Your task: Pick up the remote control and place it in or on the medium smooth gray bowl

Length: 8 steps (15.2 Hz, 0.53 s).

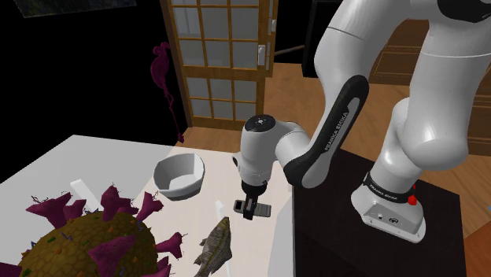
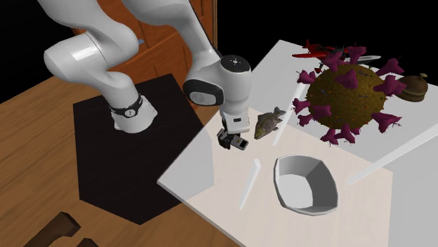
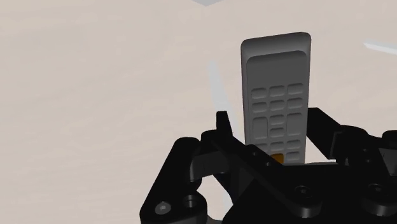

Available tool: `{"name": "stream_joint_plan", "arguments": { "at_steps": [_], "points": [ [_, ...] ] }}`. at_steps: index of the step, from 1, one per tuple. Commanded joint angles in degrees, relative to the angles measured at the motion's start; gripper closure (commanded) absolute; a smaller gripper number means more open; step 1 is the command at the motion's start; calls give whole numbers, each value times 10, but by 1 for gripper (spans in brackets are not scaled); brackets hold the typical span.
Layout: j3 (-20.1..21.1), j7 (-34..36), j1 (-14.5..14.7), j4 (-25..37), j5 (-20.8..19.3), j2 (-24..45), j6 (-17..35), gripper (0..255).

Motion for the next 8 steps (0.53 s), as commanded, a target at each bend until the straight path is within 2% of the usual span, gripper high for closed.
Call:
{"name": "stream_joint_plan", "arguments": {
  "at_steps": [1, 8],
  "points": [
    [8, -11, -3, 0, 14, -6, -5, 255],
    [38, -74, -16, -3, 101, -75, -63, 255]
  ]
}}
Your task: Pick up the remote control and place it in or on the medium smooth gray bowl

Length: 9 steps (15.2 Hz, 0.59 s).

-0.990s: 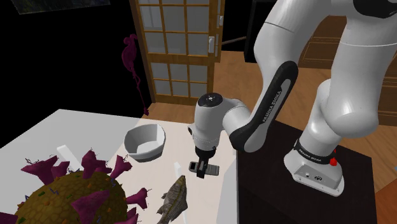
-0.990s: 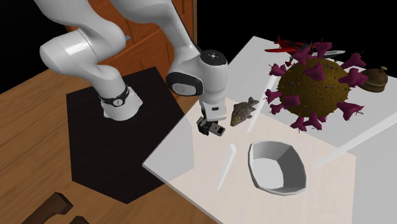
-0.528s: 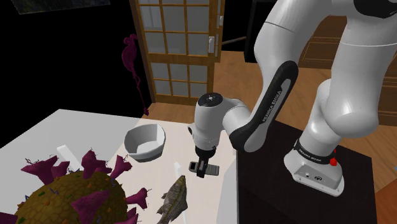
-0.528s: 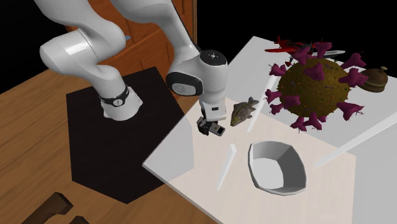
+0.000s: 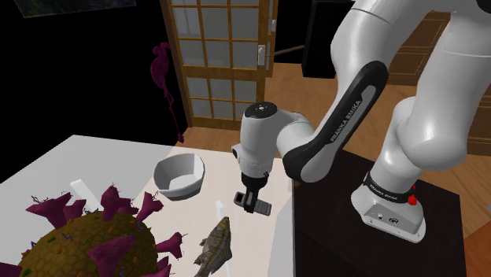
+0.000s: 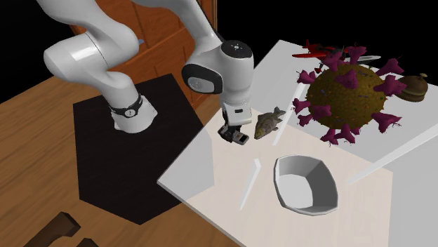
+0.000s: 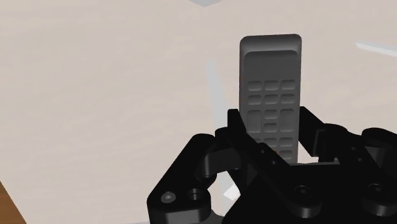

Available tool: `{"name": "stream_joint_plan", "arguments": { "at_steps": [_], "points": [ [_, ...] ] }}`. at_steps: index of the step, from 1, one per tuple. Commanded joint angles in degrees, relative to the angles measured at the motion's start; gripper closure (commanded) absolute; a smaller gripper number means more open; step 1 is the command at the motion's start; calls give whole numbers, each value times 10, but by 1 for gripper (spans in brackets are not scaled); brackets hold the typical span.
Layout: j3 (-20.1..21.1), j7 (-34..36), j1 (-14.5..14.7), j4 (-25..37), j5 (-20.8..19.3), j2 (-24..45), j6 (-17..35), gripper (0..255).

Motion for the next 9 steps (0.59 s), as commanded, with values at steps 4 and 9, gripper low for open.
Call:
{"name": "stream_joint_plan", "arguments": {
  "at_steps": [4, 9],
  "points": [
    [6, -37, 1, 4, 49, -47, -45, 255],
    [2, -61, 7, 11, 83, -90, -91, 255]
  ]
}}
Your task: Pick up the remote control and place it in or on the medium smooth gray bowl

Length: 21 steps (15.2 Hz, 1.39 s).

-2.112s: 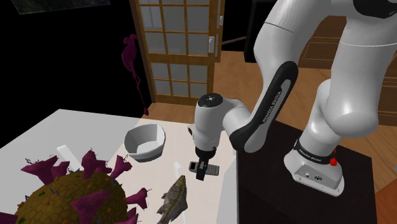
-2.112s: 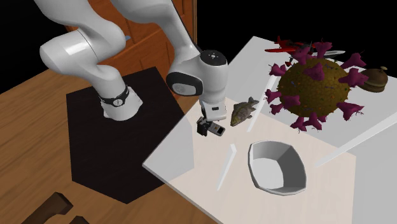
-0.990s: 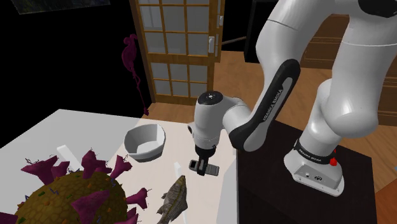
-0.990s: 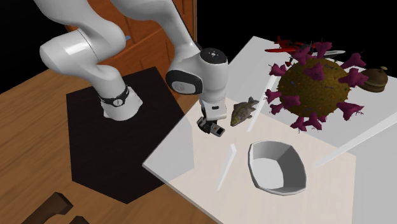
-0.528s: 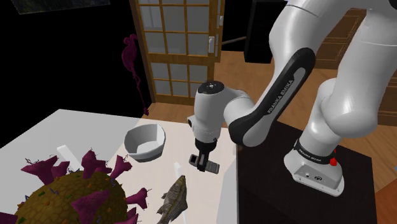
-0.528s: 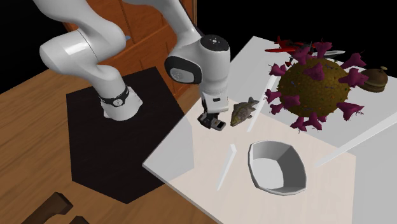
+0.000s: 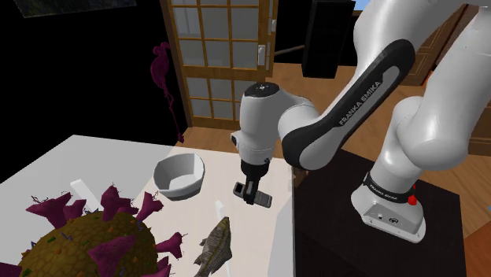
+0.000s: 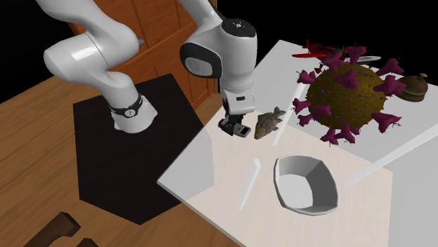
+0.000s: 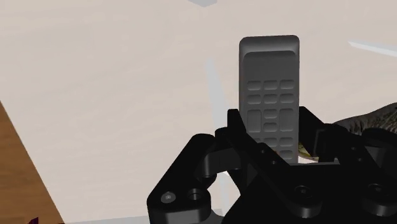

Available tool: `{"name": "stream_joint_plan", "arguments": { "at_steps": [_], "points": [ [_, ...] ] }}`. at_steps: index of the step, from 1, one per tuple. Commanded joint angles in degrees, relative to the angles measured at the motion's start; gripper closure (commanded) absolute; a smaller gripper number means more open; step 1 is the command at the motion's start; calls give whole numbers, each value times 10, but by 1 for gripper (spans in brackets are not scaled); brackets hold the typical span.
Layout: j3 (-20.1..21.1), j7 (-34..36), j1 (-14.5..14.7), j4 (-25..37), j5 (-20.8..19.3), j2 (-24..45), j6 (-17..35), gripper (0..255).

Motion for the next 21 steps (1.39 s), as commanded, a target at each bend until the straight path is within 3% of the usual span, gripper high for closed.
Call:
{"name": "stream_joint_plan", "arguments": {
  "at_steps": [1, 15, 21],
  "points": [
    [-3, -10, 2, 4, 13, -18, -20, 255],
    [-23, -40, 15, 42, 50, -109, -145, 255],
    [-25, -22, -24, 173, -27, 24, -152, 255]
  ]
}}
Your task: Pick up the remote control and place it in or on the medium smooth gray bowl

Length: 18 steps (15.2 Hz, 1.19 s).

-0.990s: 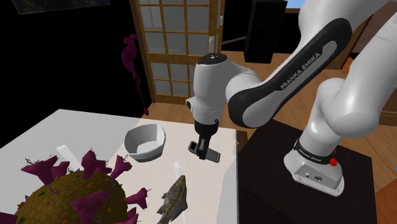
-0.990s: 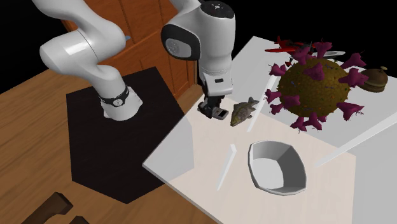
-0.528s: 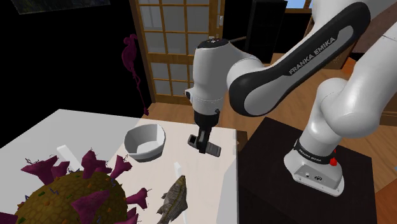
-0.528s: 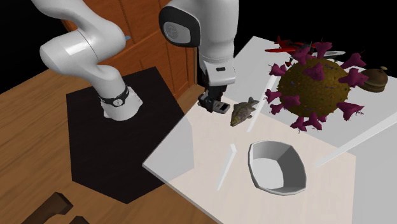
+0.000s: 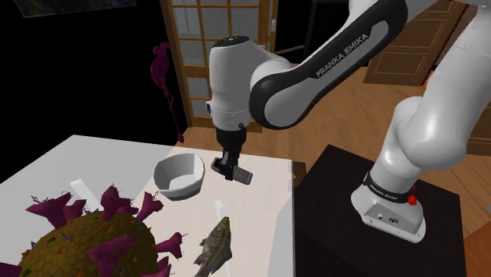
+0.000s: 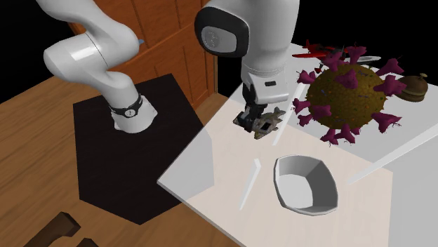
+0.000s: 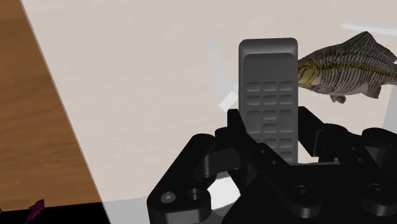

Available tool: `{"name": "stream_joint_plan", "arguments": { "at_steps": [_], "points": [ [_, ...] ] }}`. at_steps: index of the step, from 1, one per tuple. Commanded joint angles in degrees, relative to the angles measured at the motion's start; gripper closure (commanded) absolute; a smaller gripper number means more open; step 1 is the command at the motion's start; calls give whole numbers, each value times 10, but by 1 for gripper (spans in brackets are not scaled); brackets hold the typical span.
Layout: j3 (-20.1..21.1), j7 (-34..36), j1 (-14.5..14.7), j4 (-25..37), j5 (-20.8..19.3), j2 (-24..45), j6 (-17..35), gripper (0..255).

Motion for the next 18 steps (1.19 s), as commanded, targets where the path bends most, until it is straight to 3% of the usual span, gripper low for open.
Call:
{"name": "stream_joint_plan", "arguments": {
  "at_steps": [1, 7, 15, 18],
  "points": [
    [-3, 6, -10, 49, -28, 47, -6, 255],
    [-19, 22, -13, 204, -94, 175, -46, 255],
    [-46, 19, 14, 453, -149, 347, -133, 255],
    [-48, 22, 16, 442, -153, 355, -114, 255]
  ]
}}
